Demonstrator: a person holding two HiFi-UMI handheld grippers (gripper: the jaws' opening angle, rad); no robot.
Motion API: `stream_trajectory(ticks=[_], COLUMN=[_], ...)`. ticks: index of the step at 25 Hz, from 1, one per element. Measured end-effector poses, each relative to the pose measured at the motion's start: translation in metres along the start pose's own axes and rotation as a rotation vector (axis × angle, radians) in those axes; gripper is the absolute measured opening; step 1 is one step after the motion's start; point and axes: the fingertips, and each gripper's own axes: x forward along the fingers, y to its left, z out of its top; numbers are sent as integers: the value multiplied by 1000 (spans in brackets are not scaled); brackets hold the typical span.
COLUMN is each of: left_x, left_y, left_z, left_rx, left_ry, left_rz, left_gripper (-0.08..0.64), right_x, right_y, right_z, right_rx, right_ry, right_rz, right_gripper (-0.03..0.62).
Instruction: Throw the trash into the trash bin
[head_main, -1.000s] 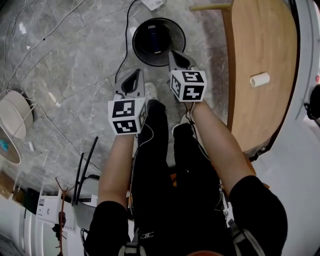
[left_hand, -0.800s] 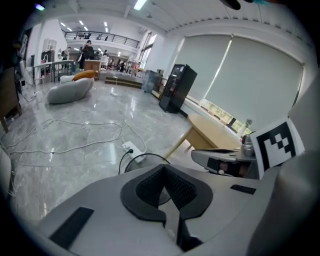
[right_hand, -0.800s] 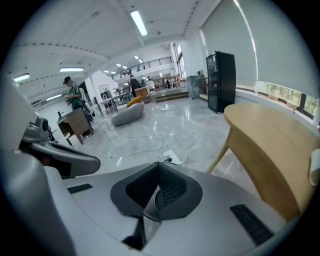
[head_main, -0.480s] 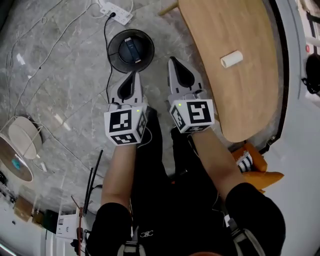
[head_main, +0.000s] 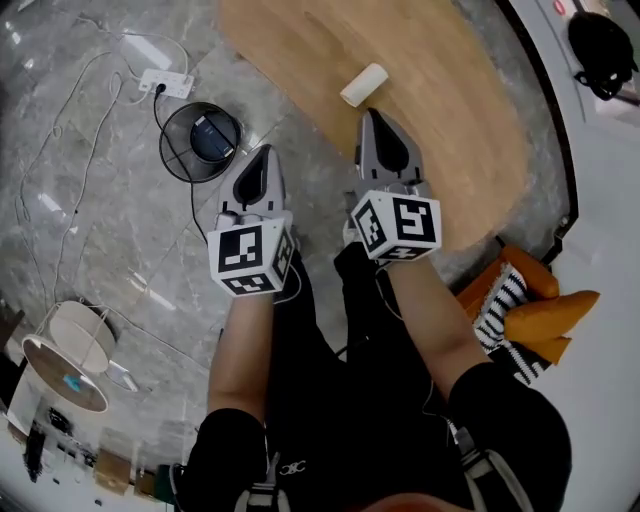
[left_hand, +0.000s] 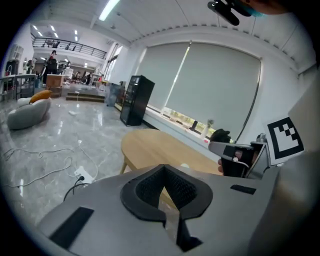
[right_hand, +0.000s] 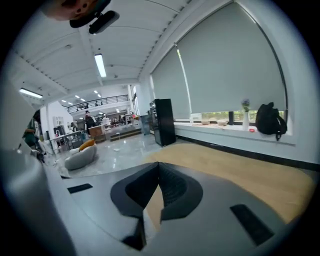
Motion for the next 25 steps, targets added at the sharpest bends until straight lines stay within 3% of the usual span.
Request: stream_trajectory(ticks=[5,9,11,13,25], left_x=[28,42,45,46,39], left_y=[-49,-71,-77,-79,-44], left_z=[11,9,5,1,-15], left_rx=[35,64,74,82,67], left_ry=[1,22,37,55,117], left_rz=[-52,-75,-79,-80,-45], left_gripper=[12,14,12,12,12], right_x=[-5,5,15,27,101], right_y=[-72,-102,-107,-110,-103], right_z=[-16,-37,-45,-54,-116], right_rx=[68,137,203,260,368], right_ry=[39,106,138,175,350], right_rz=[-117,-137,-116,-103,-166], right_gripper=[11,29,105,138,214])
